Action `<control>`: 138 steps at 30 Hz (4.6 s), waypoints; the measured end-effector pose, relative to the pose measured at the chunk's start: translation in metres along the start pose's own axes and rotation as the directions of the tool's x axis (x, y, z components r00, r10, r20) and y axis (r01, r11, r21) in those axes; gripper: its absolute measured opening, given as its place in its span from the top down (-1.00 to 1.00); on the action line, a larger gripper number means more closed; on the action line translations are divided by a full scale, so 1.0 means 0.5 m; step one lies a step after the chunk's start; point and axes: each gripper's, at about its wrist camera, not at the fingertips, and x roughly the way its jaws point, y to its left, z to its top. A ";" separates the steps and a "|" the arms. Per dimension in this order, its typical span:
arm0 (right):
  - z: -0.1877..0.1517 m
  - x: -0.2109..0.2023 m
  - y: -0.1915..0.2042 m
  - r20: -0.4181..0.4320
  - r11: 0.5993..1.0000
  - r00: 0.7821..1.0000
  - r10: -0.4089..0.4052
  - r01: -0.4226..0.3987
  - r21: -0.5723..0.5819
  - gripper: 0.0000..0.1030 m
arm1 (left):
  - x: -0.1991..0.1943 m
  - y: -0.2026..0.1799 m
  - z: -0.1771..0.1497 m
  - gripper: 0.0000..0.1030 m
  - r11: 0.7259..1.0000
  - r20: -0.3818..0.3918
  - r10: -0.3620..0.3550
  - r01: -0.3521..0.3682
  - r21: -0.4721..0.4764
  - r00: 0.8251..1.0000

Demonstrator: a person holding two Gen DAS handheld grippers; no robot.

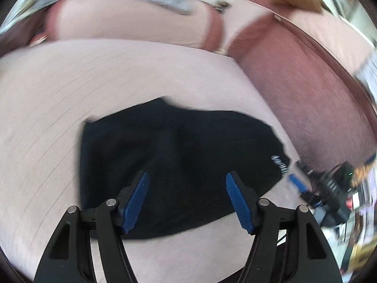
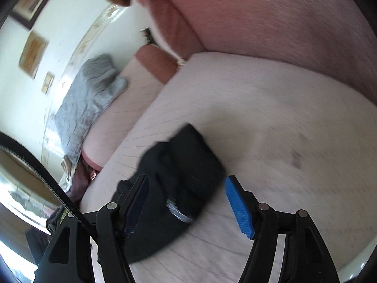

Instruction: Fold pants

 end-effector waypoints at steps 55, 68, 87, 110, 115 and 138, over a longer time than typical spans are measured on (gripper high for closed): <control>-0.332 0.284 0.493 -0.411 0.707 0.907 0.086 -0.346 -0.617 -0.09 | 0.032 0.364 0.086 0.23 0.932 -0.070 -0.157 0.124 -0.341 0.985; -0.178 0.225 0.418 -0.358 0.841 0.893 0.271 -0.401 -0.364 -0.33 | -0.114 0.342 0.082 0.08 0.893 0.099 -0.241 0.261 -0.367 0.965; -0.101 0.261 0.320 -0.283 0.944 0.941 0.183 -0.249 -0.217 -0.41 | 0.021 0.301 -0.028 -0.13 0.964 -0.076 0.010 -0.030 -0.265 0.997; -0.047 0.390 0.404 -0.269 0.854 0.957 -0.105 -0.051 -0.518 -0.49 | -0.063 0.250 -0.063 -0.22 0.969 -0.013 0.123 -0.123 -0.213 0.992; -0.033 0.349 0.372 -0.309 0.896 0.950 -0.040 -0.103 -0.433 -0.49 | -0.113 0.263 -0.061 -0.37 0.958 0.072 0.019 0.002 -0.285 0.997; -0.113 0.414 0.301 -0.530 0.959 0.838 0.131 -0.243 -0.148 -0.47 | 0.066 0.263 -0.015 -0.27 0.947 -0.040 -0.097 0.080 -0.311 0.994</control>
